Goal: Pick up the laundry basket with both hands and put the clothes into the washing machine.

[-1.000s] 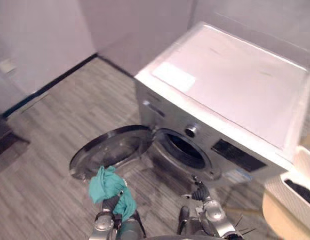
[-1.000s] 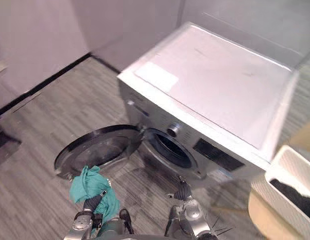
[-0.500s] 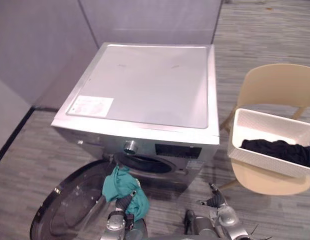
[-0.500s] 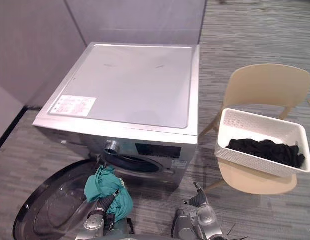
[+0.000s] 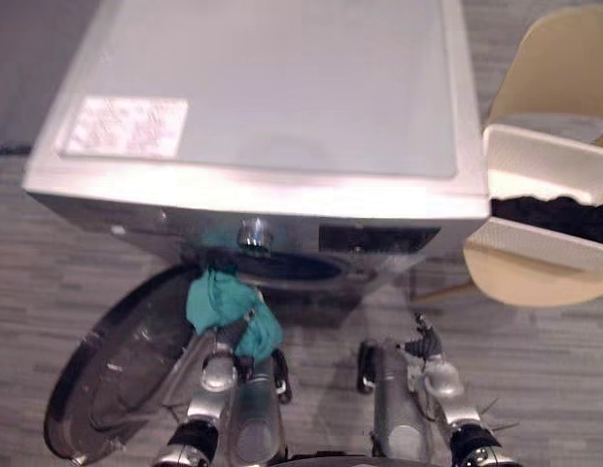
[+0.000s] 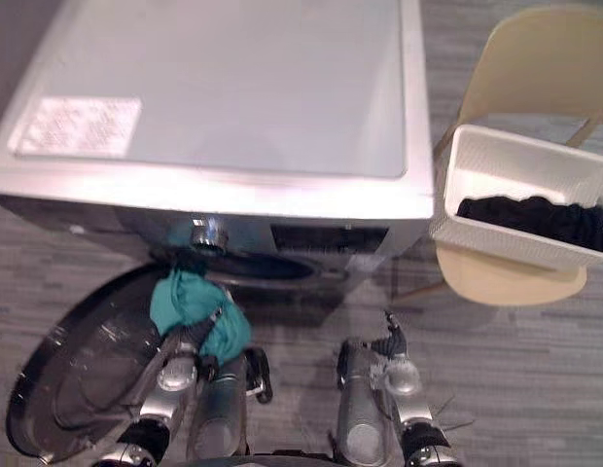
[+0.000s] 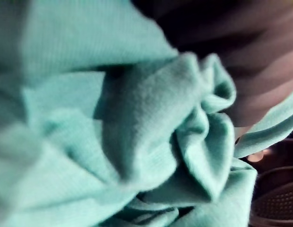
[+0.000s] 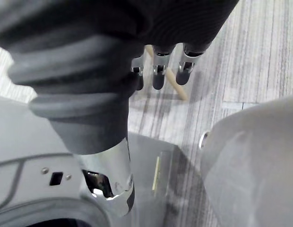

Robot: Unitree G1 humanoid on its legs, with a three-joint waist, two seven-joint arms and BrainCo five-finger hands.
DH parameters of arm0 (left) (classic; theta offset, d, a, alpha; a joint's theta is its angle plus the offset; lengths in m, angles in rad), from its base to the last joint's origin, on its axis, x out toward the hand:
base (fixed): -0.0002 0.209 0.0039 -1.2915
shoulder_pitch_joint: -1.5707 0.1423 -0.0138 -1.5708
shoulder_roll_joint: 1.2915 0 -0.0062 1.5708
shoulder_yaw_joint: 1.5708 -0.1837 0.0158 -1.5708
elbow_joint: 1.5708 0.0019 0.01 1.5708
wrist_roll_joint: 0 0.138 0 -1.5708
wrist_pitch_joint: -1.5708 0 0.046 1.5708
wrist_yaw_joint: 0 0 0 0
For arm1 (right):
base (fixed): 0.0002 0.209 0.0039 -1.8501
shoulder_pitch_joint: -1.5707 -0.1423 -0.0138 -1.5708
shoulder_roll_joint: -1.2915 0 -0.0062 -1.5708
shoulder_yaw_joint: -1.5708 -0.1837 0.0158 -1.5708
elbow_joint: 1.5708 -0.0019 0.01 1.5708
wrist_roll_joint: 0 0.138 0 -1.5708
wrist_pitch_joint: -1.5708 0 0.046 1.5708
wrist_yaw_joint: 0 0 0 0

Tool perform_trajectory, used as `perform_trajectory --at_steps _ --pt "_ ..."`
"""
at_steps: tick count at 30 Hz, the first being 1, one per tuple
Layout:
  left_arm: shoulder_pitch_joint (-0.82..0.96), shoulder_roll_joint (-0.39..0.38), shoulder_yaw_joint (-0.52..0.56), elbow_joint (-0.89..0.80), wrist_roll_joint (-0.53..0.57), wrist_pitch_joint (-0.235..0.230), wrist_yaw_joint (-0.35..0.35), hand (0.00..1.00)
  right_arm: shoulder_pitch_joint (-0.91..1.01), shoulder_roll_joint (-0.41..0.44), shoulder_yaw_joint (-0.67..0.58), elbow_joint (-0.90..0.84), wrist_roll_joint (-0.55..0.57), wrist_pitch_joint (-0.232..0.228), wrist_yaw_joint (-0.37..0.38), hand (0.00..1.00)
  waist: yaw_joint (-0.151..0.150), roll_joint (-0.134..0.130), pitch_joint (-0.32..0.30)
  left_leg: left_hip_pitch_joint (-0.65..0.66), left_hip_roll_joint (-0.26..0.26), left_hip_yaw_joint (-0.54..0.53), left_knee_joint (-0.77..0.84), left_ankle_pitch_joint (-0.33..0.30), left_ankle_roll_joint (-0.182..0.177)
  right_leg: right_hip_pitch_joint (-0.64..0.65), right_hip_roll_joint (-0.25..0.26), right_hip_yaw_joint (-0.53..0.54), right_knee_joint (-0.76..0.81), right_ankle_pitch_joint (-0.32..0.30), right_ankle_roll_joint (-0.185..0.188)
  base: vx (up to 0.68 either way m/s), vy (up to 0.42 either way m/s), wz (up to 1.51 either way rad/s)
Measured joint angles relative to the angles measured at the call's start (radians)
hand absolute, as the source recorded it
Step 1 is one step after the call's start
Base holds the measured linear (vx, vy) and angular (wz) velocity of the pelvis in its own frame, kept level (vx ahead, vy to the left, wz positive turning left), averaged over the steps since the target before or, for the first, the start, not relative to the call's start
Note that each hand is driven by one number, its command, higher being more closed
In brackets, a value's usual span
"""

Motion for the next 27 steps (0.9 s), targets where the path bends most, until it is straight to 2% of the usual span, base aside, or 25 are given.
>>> perform_trajectory --at_steps 2,5,6,9,13,15,18,21,22,23,27 --pt "-0.037 -0.013 0.003 -0.071 -0.030 -0.001 0.021 1.00 -0.021 0.017 -0.001 -0.062 0.031 -0.001 -0.022 0.00 -0.001 -0.001 0.006 -0.136 0.024 -0.017 0.138 -0.042 0.006 -0.130 -0.013 0.004 0.133 -0.044 -0.012 -0.21 0.018 0.01" --pt "-0.103 -0.028 0.010 -0.173 -0.048 -0.002 0.045 1.00 -0.061 0.039 -0.003 -0.152 0.035 -0.002 -0.046 0.00 0.003 -0.001 0.027 -0.294 0.054 -0.048 0.277 -0.068 0.012 -0.275 -0.018 0.003 0.261 -0.065 -0.033 -0.17 -0.008 -0.03" --pt "-0.162 -0.034 0.010 -0.215 -0.052 -0.003 0.060 1.00 -0.078 0.046 -0.002 -0.198 0.035 -0.003 -0.059 0.00 0.009 -0.001 0.028 -0.396 0.065 -0.068 0.353 -0.081 0.014 -0.374 -0.025 0.008 0.338 -0.082 -0.035 -0.19 -0.041 -0.04" --pt "-0.315 -0.049 0.027 -0.300 -0.054 -0.003 0.096 1.00 -0.136 0.063 -0.018 -0.293 0.033 -0.004 -0.071 0.00 0.025 -0.007 0.045 -0.596 0.085 -0.103 0.499 -0.099 0.020 -0.573 -0.030 0.024 0.486 -0.104 -0.048 -0.13 -0.060 -0.08" --pt "-0.471 -0.037 0.050 -0.334 -0.055 -0.002 0.149 1.00 -0.153 0.069 -0.023 -0.406 0.033 -0.013 -0.084 0.00 0.021 -0.010 0.046 -0.738 0.104 -0.143 0.614 -0.112 0.013 -0.709 -0.029 0.026 0.599 -0.120 -0.061 -0.04 -0.064 -0.09" --pt "-0.554 -0.006 0.049 -0.368 -0.058 -0.002 0.172 1.00 -0.153 0.076 -0.037 -0.461 0.033 -0.028 -0.085 0.00 0.019 -0.019 0.052 -0.789 0.106 -0.153 0.648 -0.113 0.011 -0.762 -0.029 0.030 0.637 -0.126 -0.069 -0.02 -0.074 -0.03" --pt "-0.721 0.086 0.049 -0.377 -0.065 -0.002 0.205 1.00 -0.150 0.079 -0.053 -0.543 0.033 -0.034 -0.085 0.00 0.000 -0.025 0.054 -0.870 0.109 -0.182 0.704 -0.114 0.008 -0.832 -0.029 0.024 0.690 -0.134 -0.080 0.00 -0.056 -0.03" --pt "-0.890 0.161 0.048 -0.376 -0.065 -0.001 0.237 1.00 -0.133 0.100 -0.059 -0.610 0.032 -0.040 -0.082 0.00 -0.014 -0.049 0.056 -0.926 0.115 -0.203 0.752 -0.124 0.002 -0.884 -0.027 0.023 0.737 -0.142 -0.090 0.03 -0.048 -0.06" --pt "-0.960 0.180 0.046 -0.357 -0.065 -0.001 0.241 0.00 -0.129 0.108 -0.059 -0.630 0.032 -0.041 -0.079 0.00 -0.021 -0.062 0.057 -0.945 0.117 -0.206 0.766 -0.124 0.004 -0.903 -0.028 0.024 0.751 -0.145 -0.092 0.05 -0.057 -0.03" --pt "-1.015 0.197 0.046 -0.332 -0.065 0.001 0.244 0.00 -0.131 0.114 -0.060 -0.639 0.031 -0.042 -0.077 0.00 -0.027 -0.071 0.056 -0.957 0.118 -0.208 0.774 -0.124 0.005 -0.917 -0.027 0.024 0.760 -0.145 -0.094 0.04 -0.049 -0.03" --pt "-1.156 0.232 0.047 -0.199 -0.054 0.021 0.235 0.00 -0.131 0.116 -0.060 -0.664 0.030 -0.043 -0.060 0.00 -0.033 -0.073 0.055 -0.987 0.121 -0.225 0.803 -0.127 0.005 -0.937 -0.027 0.019 0.784 -0.146 -0.103 0.04 -0.035 -0.03"
